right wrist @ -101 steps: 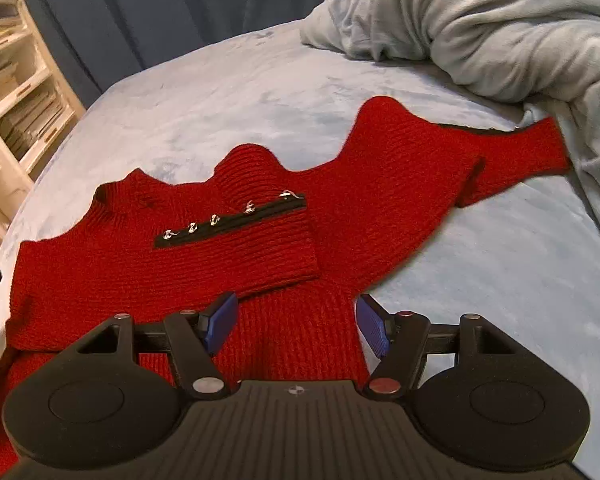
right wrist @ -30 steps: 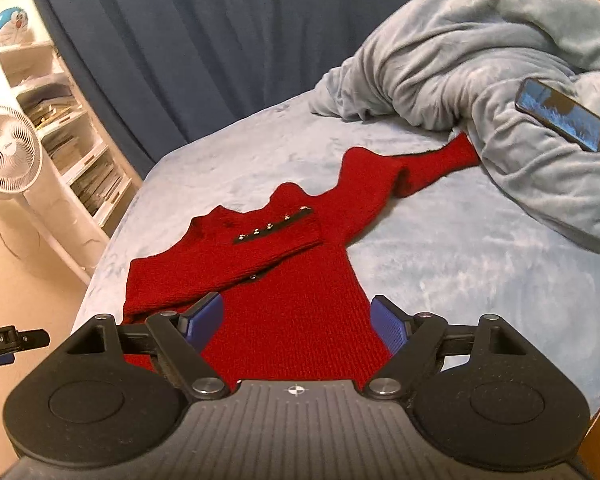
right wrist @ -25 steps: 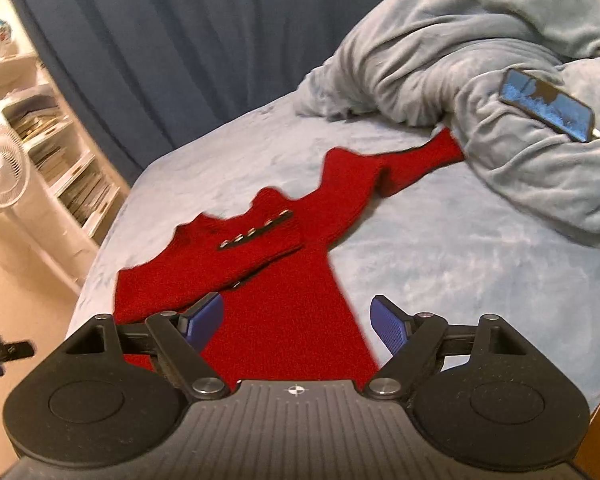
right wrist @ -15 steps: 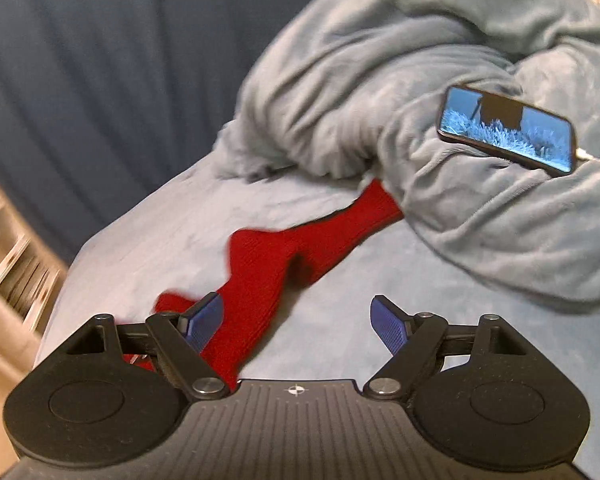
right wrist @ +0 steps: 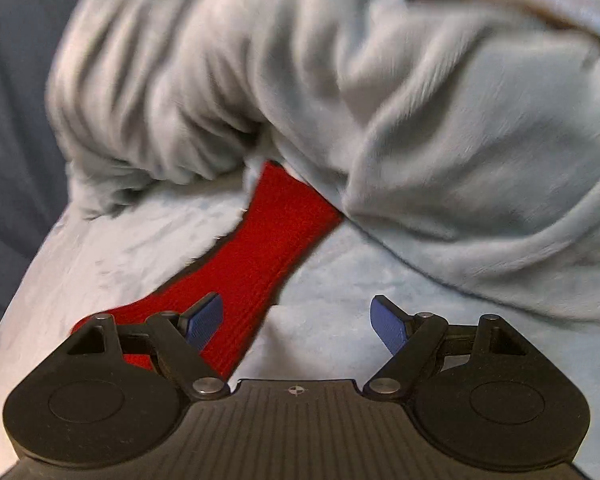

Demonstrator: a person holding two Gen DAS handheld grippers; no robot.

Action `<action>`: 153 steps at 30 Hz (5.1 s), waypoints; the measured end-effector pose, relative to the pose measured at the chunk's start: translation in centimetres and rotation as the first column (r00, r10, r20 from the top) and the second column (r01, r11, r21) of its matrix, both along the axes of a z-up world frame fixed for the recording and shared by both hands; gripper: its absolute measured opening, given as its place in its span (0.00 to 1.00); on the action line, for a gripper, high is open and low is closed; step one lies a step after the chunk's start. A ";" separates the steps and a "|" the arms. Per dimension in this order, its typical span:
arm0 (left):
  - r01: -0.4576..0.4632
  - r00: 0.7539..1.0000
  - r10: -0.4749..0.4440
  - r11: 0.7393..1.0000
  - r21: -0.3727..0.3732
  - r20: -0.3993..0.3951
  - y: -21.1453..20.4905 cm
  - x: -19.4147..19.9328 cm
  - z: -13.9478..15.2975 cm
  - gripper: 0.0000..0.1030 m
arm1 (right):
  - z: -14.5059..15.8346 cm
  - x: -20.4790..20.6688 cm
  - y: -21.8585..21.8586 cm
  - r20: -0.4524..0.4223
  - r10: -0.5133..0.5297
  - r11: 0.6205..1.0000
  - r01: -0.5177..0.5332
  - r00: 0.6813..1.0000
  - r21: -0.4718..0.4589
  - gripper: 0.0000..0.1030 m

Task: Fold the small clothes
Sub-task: 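Move the right tool to the other red sleeve cuff and grasp it, then lay the sleeve across the cardigan body with the right tool and release, then move the right tool to the cardigan side edge and grasp it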

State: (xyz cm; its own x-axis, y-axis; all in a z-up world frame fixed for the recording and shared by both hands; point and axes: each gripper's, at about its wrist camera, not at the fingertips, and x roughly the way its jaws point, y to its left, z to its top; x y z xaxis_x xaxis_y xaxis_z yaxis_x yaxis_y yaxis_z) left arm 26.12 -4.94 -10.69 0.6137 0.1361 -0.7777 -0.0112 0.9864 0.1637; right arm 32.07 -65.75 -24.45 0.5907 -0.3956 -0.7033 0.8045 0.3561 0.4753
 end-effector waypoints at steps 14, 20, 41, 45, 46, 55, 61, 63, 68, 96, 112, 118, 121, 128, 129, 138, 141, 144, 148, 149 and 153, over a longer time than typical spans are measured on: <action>0.009 1.000 -0.009 0.999 0.032 -0.006 -0.6 0.5 -0.3 0.99 | 1.2 6.3 0.9 -0.010 0.215 0.961 -0.213 0.977 -0.175 0.14; 0.009 1.000 -0.009 1.000 -0.019 0.001 -0.7 0.2 0.0 1.00 | 10.8 -2.1 0.7 0.141 0.102 0.898 -0.030 0.985 -0.439 0.13; -0.209 0.977 0.212 0.969 -0.135 0.007 10.6 -0.4 -0.4 0.99 | 20.1 8.0 21.6 -0.062 0.503 0.614 -0.407 0.862 -0.676 0.14; -0.252 0.966 0.257 0.958 -0.138 0.017 13.2 -1.4 -0.1 0.99 | 18.1 11.0 38.1 -0.135 0.762 0.392 -0.617 0.633 -0.683 0.29; -0.263 0.963 0.268 0.954 -0.143 0.016 13.9 -1.5 0.0 0.99 | 16.2 11.8 41.6 -0.200 0.803 0.322 -0.692 0.561 -0.646 0.39; -0.252 0.966 0.257 0.948 -0.196 0.002 15.8 -3.0 -0.4 0.99 | 8.6 4.4 44.1 -0.376 0.805 0.307 -0.864 0.459 -0.399 0.54; -0.152 0.985 0.167 0.959 -0.238 0.045 12.9 -5.3 1.4 0.99 | 12.8 -6.9 39.4 -0.334 0.745 0.435 -0.801 0.577 -0.412 0.58; -0.114 0.989 0.133 0.962 -0.249 0.060 11.6 -6.9 2.1 0.99 | 14.3 -11.8 39.3 -0.297 0.743 0.463 -0.782 0.599 -0.417 0.65; -0.024 0.999 0.036 0.967 -0.253 0.041 9.4 -12.1 2.6 0.99 | 16.7 -22.2 40.6 -0.271 0.739 0.481 -0.764 0.617 -0.430 0.74; 0.116 0.993 -0.119 0.989 -0.097 -0.026 4.1 -19.4 2.3 1.00 | 17.1 -31.2 39.5 -0.177 0.727 0.579 -0.731 0.663 -0.361 0.78; 0.090 0.996 -0.090 0.996 0.011 -0.016 4.9 -9.6 -5.9 1.00 | 10.4 -22.4 30.4 -0.189 0.661 0.680 -0.687 0.726 -0.257 0.83; -0.005 0.990 -0.002 0.999 -0.052 -0.139 8.0 -4.9 -9.9 1.00 | 6.3 -16.7 26.9 -0.211 0.638 0.724 -0.670 0.740 -0.164 0.83; -0.016 0.984 0.008 0.999 -0.046 -0.176 9.0 -3.6 -11.0 1.00 | 4.6 -14.4 26.2 -0.268 0.648 0.703 -0.695 0.713 -0.150 0.83; 0.076 0.968 -0.092 0.994 -0.076 -0.235 9.4 -4.1 -13.2 1.00 | 0.7 -12.5 25.3 -0.352 0.689 0.685 -0.728 0.633 0.031 0.85; 0.092 0.964 -0.110 0.992 -0.083 -0.240 9.5 -4.4 -13.1 1.00 | 0.8 -12.9 25.7 -0.357 0.704 0.666 -0.745 0.614 0.031 0.85; 0.222 0.930 -0.247 0.968 -0.121 -0.273 9.6 -9.8 -13.0 1.00 | 1.6 -19.2 29.8 -0.300 0.810 0.560 -0.816 0.504 0.145 0.85; 0.211 0.931 -0.242 0.968 -0.137 -0.273 10.1 -11.0 -13.0 1.00 | 1.7 -20.4 30.3 -0.241 0.821 0.564 -0.801 0.518 0.201 0.85; 0.160 0.944 -0.201 0.972 -0.171 -0.262 11.3 -11.0 -12.4 1.00 | 1.3 -21.1 30.6 -0.216 0.821 0.570 -0.788 0.529 0.232 0.85; 0.047 0.960 -0.117 0.962 -0.267 -0.253 13.8 -9.9 -11.6 1.00 | 1.2 -21.0 30.1 -0.197 0.805 0.593 -0.767 0.560 0.243 0.85; 0.020 0.964 -0.094 0.958 -0.287 -0.247 14.3 -9.7 -11.4 1.00 | 1.2 -21.0 30.0 -0.192 0.804 0.595 -0.765 0.563 0.245 0.85; -0.050 0.975 -0.014 0.959 -0.277 -0.222 15.3 -8.0 -10.9 1.00 | 1.1 -21.0 29.7 -0.177 0.798 0.603 -0.756 0.576 0.254 0.85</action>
State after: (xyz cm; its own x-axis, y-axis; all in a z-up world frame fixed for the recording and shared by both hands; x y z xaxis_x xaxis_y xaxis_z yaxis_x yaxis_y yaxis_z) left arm 18.13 10.33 -21.59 0.4226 -0.0967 -0.9012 -0.0247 0.9927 -0.1181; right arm 11.06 -36.02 -23.37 0.4221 0.2412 -0.8739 0.3415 0.8507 0.3998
